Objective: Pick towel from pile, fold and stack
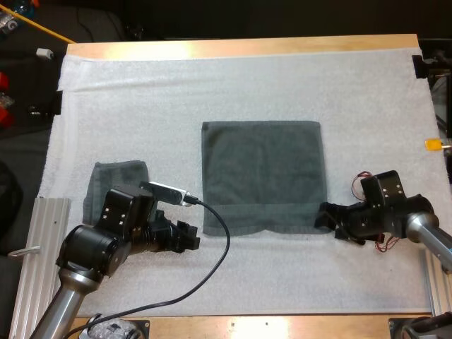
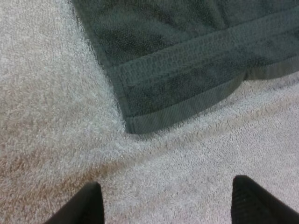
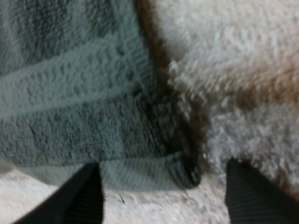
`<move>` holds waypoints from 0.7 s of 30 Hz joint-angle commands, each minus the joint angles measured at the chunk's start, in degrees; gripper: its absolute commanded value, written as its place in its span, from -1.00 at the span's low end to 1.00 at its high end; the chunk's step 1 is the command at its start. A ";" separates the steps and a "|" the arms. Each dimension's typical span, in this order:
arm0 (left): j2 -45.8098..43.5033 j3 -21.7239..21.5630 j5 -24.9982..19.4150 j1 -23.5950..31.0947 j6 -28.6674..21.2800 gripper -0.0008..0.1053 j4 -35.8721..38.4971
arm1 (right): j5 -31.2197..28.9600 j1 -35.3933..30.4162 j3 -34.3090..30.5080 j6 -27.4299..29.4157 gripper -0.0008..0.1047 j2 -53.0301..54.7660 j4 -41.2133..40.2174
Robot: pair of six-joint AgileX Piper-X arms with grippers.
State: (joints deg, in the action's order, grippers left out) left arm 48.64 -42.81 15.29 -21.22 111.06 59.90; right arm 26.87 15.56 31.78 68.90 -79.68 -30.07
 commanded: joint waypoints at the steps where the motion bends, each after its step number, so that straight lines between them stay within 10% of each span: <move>1: -0.33 0.03 0.45 0.09 0.55 0.07 -0.17 | 1.39 0.03 0.07 -0.96 -0.02 -0.48 1.29; 21: -0.33 0.03 0.45 0.09 0.55 0.07 -0.17 | 0.27 0.03 0.07 -3.91 -0.46 -2.65 1.17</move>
State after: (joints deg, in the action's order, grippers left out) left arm 48.64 -42.81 15.29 -21.22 111.06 59.90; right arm 27.56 15.56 31.78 64.84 -82.18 -28.11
